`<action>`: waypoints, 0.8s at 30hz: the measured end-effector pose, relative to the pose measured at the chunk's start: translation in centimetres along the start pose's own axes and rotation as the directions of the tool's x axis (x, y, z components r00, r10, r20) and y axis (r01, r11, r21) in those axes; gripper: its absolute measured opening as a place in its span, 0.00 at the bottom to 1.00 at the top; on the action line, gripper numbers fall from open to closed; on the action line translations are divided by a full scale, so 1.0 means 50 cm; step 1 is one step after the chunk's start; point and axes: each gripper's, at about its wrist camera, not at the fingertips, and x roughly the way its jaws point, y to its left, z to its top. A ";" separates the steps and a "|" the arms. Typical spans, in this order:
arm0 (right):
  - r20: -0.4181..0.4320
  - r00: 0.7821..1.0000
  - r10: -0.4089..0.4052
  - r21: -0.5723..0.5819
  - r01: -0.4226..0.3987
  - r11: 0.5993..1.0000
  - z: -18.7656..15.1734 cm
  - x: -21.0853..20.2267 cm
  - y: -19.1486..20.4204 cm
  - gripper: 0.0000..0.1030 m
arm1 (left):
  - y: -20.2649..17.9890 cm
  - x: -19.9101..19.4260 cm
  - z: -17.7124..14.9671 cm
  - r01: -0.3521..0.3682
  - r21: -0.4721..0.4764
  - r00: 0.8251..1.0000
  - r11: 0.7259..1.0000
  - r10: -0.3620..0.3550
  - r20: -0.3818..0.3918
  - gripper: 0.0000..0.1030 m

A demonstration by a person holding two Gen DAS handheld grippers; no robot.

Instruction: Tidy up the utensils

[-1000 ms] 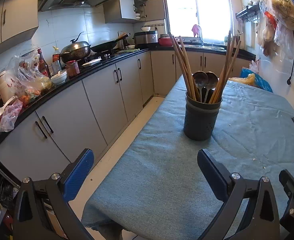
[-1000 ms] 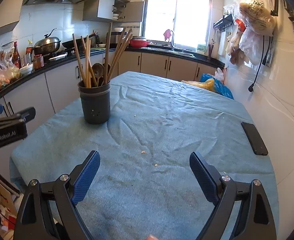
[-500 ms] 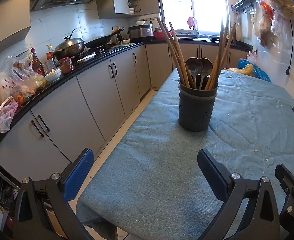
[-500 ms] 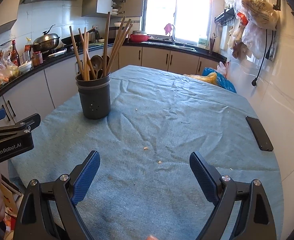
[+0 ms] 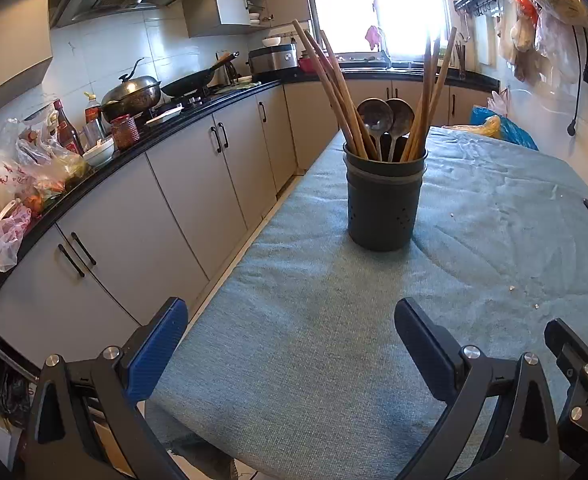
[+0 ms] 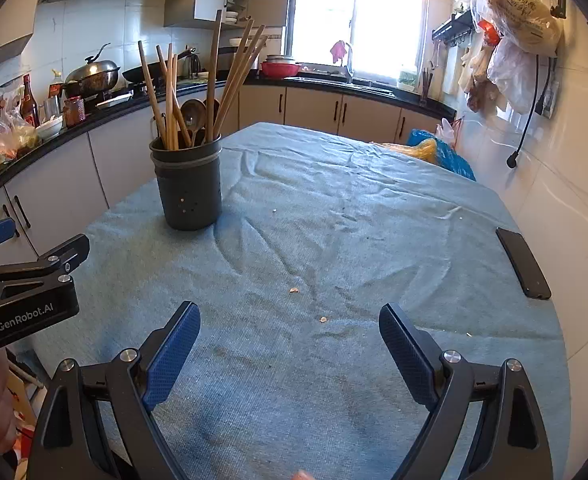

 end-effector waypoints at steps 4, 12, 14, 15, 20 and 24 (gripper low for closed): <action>-0.002 1.000 -0.002 -0.003 0.002 1.000 0.001 0.003 0.002 0.91 | -0.001 0.003 -0.002 0.004 0.003 1.000 1.000 -0.004 -0.003 1.00; -0.006 1.000 -0.002 -0.005 0.002 1.000 -0.002 0.005 0.004 0.91 | -0.001 0.006 -0.004 0.008 0.003 1.000 1.000 -0.008 -0.006 1.00; -0.007 1.000 -0.003 -0.006 0.003 1.000 -0.004 0.006 0.004 0.91 | -0.002 0.006 -0.004 0.007 0.007 1.000 1.000 -0.007 -0.006 1.00; -0.008 1.000 -0.003 -0.006 0.003 1.000 -0.004 0.006 0.005 0.91 | -0.002 0.006 -0.005 0.007 0.007 1.000 1.000 -0.007 -0.006 1.00; -0.010 1.000 -0.003 -0.005 0.003 1.000 -0.005 0.007 0.004 0.91 | -0.005 0.007 -0.008 0.008 0.011 1.000 1.000 -0.008 -0.006 1.00; -0.012 1.000 -0.003 -0.007 0.003 1.000 -0.006 0.010 0.004 0.91 | -0.006 0.007 -0.008 0.008 0.010 1.000 1.000 -0.008 -0.007 1.00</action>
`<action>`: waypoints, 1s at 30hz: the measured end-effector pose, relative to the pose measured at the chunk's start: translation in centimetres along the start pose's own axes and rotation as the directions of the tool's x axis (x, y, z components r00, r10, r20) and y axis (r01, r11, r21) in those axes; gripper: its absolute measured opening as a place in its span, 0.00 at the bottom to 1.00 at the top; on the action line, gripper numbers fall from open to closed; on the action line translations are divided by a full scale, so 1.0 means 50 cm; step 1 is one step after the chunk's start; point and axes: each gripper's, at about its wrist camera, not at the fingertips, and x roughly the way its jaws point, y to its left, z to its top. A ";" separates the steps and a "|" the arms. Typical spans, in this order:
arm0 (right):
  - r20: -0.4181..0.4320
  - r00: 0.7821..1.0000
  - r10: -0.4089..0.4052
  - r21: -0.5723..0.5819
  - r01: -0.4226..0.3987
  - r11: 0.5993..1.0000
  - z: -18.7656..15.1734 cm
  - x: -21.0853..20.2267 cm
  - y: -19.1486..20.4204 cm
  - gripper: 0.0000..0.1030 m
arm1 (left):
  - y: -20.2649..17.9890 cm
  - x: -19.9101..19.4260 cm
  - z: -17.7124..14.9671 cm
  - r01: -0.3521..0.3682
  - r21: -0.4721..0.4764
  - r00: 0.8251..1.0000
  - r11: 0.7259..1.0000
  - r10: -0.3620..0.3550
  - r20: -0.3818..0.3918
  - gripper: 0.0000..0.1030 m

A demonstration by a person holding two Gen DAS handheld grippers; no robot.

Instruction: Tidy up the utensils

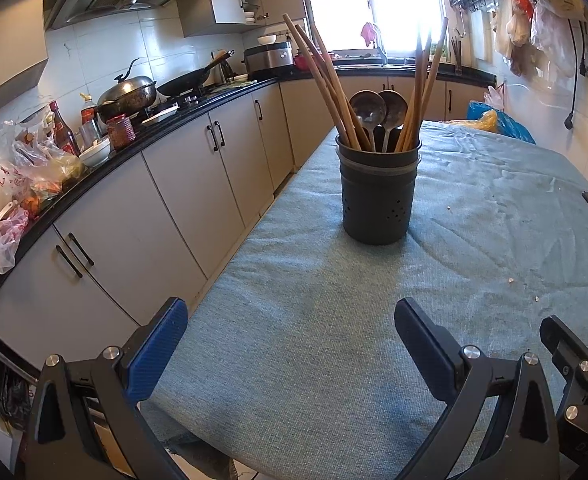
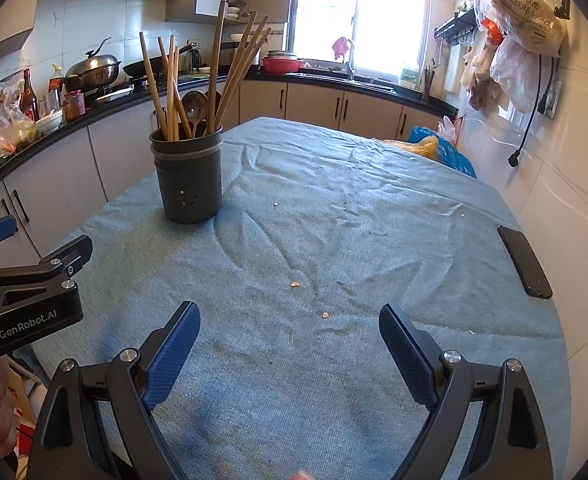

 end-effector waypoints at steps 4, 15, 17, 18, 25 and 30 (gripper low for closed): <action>-0.003 1.000 0.003 0.002 -0.003 1.000 -0.001 0.000 -0.001 0.91 | 0.000 0.000 0.000 0.000 0.001 1.000 1.000 0.000 0.000 1.00; -0.006 1.000 0.003 0.003 -0.003 1.000 -0.002 0.004 -0.002 0.91 | -0.003 0.000 -0.004 0.005 0.008 1.000 1.000 -0.005 0.003 1.00; -0.005 1.000 0.002 0.003 -0.002 1.000 -0.001 0.004 -0.002 0.91 | -0.004 0.000 -0.003 0.001 0.010 1.000 1.000 -0.001 0.004 1.00; -0.005 1.000 0.002 0.003 -0.002 1.000 -0.001 0.004 -0.002 0.91 | -0.003 0.000 -0.003 0.002 0.009 1.000 1.000 -0.002 0.003 1.00; -0.006 1.000 0.002 0.002 -0.002 1.000 -0.001 0.004 -0.002 0.91 | -0.002 -0.001 -0.003 0.002 0.012 1.000 1.000 -0.002 0.003 1.00; -0.007 1.000 0.002 0.002 -0.002 1.000 -0.002 0.004 -0.002 0.91 | -0.002 -0.001 -0.004 0.003 0.012 1.000 1.000 -0.003 0.002 1.00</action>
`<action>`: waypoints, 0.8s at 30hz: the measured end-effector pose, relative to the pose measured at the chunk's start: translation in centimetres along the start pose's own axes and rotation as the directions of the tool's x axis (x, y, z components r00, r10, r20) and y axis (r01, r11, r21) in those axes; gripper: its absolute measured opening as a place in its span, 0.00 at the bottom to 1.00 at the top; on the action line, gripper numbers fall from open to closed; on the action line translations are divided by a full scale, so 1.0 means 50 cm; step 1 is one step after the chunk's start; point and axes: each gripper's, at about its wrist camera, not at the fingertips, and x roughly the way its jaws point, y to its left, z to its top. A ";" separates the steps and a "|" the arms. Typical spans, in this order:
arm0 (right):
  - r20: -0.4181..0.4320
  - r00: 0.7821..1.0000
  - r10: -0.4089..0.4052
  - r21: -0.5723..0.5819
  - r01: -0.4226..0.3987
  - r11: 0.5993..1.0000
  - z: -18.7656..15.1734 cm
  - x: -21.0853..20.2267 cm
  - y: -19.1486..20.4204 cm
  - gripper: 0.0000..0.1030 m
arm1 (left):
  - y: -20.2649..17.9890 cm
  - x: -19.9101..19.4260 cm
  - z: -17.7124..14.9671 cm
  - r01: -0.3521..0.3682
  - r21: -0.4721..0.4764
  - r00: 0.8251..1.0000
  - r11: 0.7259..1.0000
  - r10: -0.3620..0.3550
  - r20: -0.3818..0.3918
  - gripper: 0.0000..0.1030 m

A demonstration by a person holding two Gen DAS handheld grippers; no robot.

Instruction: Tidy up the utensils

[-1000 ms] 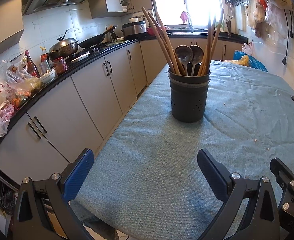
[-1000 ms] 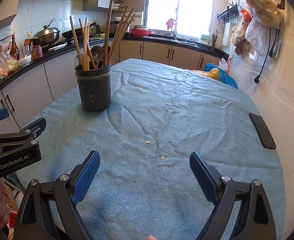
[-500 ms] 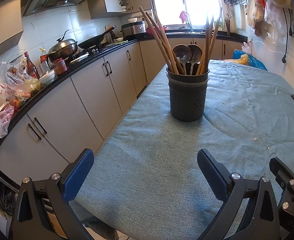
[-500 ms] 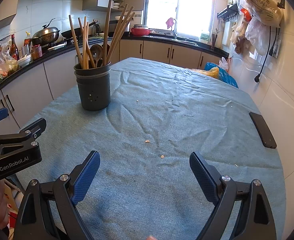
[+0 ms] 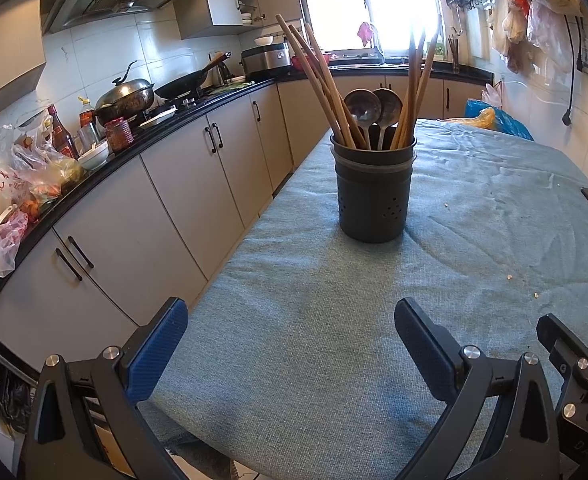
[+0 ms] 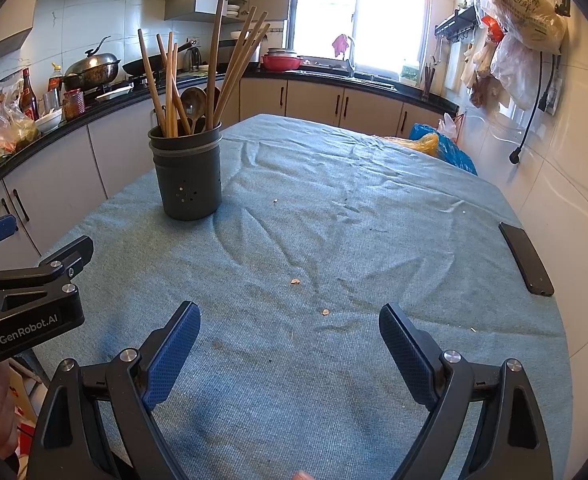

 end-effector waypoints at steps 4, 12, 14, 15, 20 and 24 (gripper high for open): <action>0.001 1.000 0.000 0.000 0.000 1.000 0.000 0.000 0.000 0.91 | -0.001 0.000 0.000 0.000 0.001 1.000 1.000 0.000 0.001 1.00; -0.001 1.000 0.001 0.000 -0.001 1.000 0.000 0.000 0.000 0.91 | -0.001 -0.001 0.001 0.002 0.005 1.000 1.000 -0.002 -0.001 1.00; -0.001 1.000 0.001 -0.002 -0.001 1.000 -0.001 0.001 -0.001 0.91 | -0.001 -0.001 0.001 0.001 0.006 1.000 1.000 -0.001 -0.001 1.00; -0.002 1.000 0.001 0.000 -0.001 1.000 0.000 0.001 0.000 0.91 | -0.001 -0.001 0.001 0.001 0.006 1.000 1.000 -0.001 -0.002 1.00; -0.004 1.000 0.002 0.000 -0.002 1.000 -0.003 0.002 -0.002 0.91 | -0.001 -0.002 0.001 0.001 0.005 1.000 1.000 -0.001 -0.001 1.00; -0.005 1.000 0.003 -0.002 -0.003 1.000 -0.005 0.003 -0.002 0.91 | -0.001 -0.001 0.000 0.001 0.005 1.000 1.000 -0.001 0.000 1.00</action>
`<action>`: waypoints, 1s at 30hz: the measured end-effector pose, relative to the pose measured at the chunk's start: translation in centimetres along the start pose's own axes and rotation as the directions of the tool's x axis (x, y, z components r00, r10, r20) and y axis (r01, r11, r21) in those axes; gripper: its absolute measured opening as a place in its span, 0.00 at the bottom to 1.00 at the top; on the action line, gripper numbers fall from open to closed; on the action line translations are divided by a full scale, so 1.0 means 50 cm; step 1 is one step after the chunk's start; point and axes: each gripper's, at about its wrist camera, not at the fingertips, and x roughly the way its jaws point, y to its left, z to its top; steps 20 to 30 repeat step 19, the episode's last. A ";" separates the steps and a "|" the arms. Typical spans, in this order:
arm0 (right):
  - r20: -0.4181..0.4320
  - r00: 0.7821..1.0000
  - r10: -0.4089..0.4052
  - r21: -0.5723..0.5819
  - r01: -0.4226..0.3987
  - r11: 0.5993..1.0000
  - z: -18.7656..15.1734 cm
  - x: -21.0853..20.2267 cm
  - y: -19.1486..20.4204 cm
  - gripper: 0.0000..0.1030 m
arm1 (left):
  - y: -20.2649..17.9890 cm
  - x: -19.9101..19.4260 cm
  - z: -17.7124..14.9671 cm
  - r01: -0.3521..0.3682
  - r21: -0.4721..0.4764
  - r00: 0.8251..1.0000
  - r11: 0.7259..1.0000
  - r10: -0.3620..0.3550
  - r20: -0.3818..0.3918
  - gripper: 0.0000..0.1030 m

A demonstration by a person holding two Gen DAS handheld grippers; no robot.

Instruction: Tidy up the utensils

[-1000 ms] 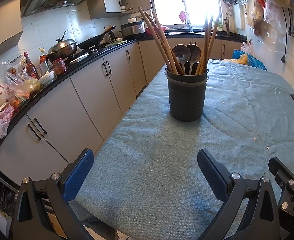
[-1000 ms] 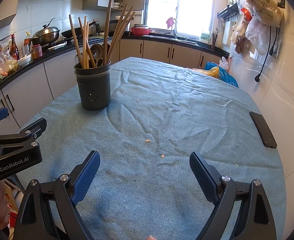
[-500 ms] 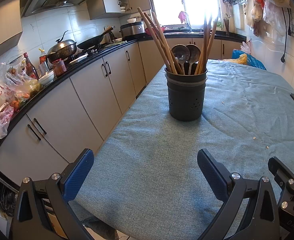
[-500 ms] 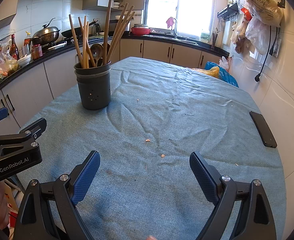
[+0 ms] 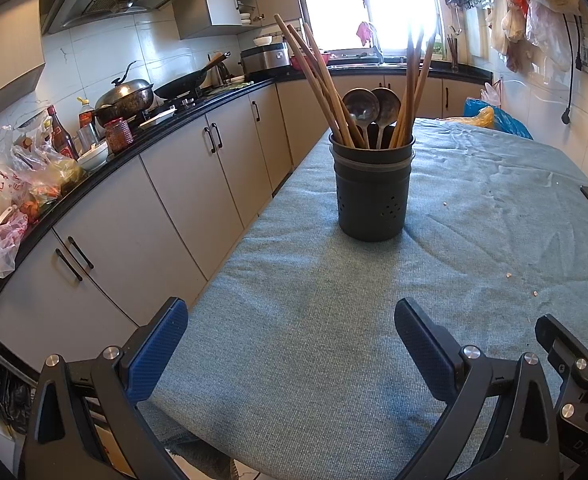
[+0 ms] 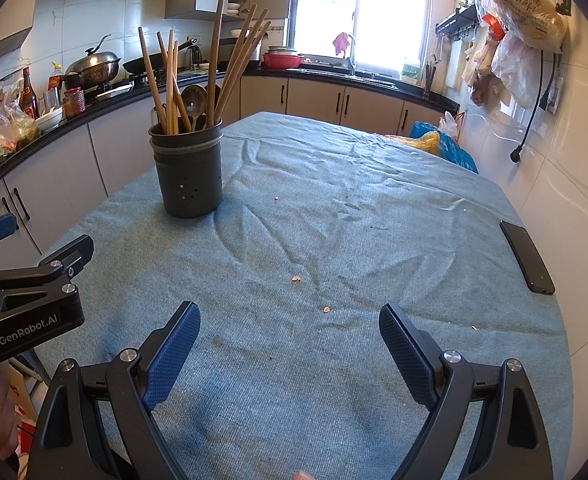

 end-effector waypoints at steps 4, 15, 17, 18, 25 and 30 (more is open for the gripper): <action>0.000 1.000 0.000 0.001 0.000 1.000 0.000 0.000 0.001 0.91 | -0.001 -0.001 0.000 -0.002 0.000 1.000 1.000 0.002 0.001 1.00; -0.003 1.000 0.001 0.001 -0.001 1.000 -0.002 0.000 -0.005 0.91 | -0.001 -0.009 -0.002 -0.025 -0.001 0.999 1.000 0.025 0.025 1.00; -0.006 1.000 0.006 0.010 -0.006 1.000 -0.002 0.001 -0.012 0.91 | -0.002 -0.012 -0.001 -0.032 0.004 0.999 0.999 0.032 0.036 1.00; -0.008 1.000 0.011 0.018 -0.011 1.000 -0.001 0.002 -0.018 0.91 | -0.003 -0.013 -0.001 -0.031 0.012 0.999 0.999 0.031 0.039 1.00; -0.013 1.000 0.016 0.033 -0.016 0.999 -0.001 0.002 -0.027 0.91 | -0.006 -0.014 -0.001 -0.029 0.021 0.999 0.999 0.028 0.038 1.00; -0.013 1.000 0.016 0.033 -0.016 0.999 -0.001 0.002 -0.027 0.91 | -0.006 -0.014 -0.001 -0.029 0.021 0.999 0.999 0.028 0.038 1.00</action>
